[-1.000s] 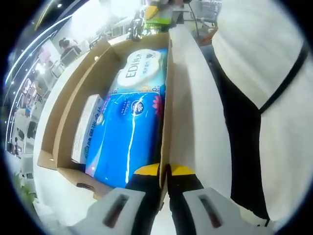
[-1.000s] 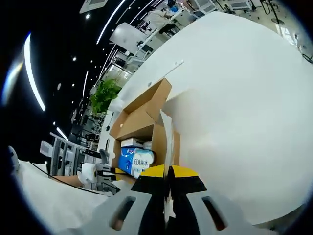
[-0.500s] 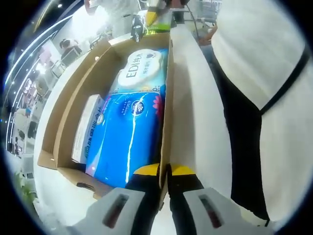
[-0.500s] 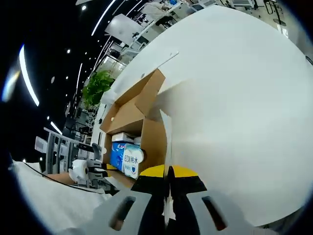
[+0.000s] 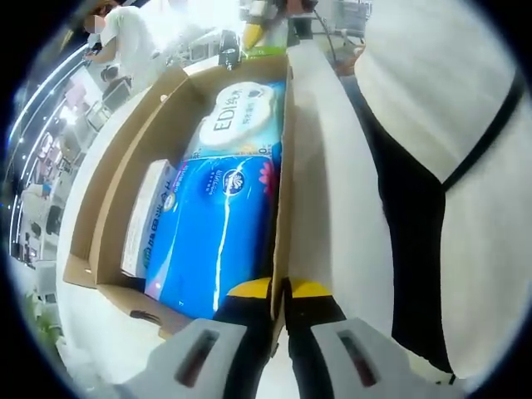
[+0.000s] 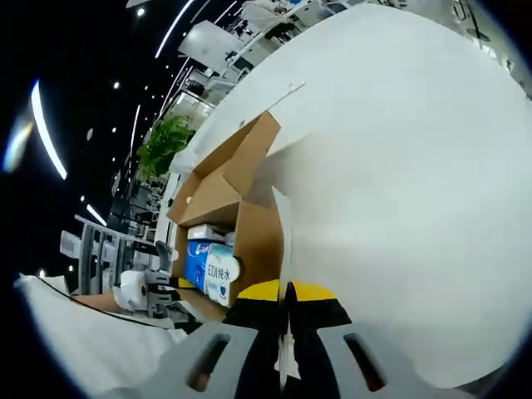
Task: Operate the shoe box by opening the lid, removing the specified soft item, and placing it in the target area until the item is outside and the box remains undamaged.
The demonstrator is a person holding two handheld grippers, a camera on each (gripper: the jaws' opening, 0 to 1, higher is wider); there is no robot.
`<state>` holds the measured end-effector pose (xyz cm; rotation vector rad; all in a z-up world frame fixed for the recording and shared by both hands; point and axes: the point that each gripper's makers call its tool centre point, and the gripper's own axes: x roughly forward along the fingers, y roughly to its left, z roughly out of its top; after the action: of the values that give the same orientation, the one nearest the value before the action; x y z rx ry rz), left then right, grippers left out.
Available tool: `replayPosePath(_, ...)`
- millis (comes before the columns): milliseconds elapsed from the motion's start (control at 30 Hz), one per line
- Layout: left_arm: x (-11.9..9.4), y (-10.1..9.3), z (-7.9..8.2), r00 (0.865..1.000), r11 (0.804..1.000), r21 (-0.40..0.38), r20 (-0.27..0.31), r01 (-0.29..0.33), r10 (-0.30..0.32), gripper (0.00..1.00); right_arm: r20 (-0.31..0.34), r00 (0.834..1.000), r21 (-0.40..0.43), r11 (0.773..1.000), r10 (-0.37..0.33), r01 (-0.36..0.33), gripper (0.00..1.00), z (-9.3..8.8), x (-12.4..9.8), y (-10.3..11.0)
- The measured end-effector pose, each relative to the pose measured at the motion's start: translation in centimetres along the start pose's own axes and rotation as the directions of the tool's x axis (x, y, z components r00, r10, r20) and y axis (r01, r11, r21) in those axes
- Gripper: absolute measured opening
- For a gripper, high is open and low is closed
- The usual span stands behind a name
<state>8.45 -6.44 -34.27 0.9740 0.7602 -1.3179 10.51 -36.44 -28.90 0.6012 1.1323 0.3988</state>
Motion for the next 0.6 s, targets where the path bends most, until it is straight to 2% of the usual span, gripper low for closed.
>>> replayPosePath(167, 0.1, 0.0, -0.1, 1.000, 1.000, -0.001, 0.000, -0.001, 0.001, 0.05, -0.003, 1.000, 0.015, 1.000, -0.006, 0.006, 0.00, -0.1, 0.5, -0.3)
replayPosePath(233, 0.1, 0.0, -0.1, 1.000, 1.000, -0.002, 0.000, 0.000, 0.000, 0.05, -0.025, 0.998, -0.058, 0.997, -0.053, 0.052, 0.01, -0.3, 0.4, -1.1)
replayPosePath(267, 0.1, 0.0, -0.1, 1.000, 1.000, -0.002, 0.000, -0.001, 0.001, 0.05, -0.029, 0.998, -0.076, 0.996, -0.053, 0.051, 0.01, -0.3, 0.5, -1.0)
replayPosePath(400, 0.1, 0.1, -0.1, 1.000, 1.000, -0.002, 0.000, -0.001, 0.001, 0.05, -0.035, 0.999, -0.056, 0.998, -0.028, 0.026, 0.01, 0.1, 0.4, -1.9)
replayPosePath(600, 0.0, 0.2, 0.0, 1.000, 1.000, -0.002, 0.000, 0.001, -0.001, 0.05, -0.033, 0.998, -0.060, 0.997, -0.058, 0.056, 0.02, 0.6, 0.7, -3.1)
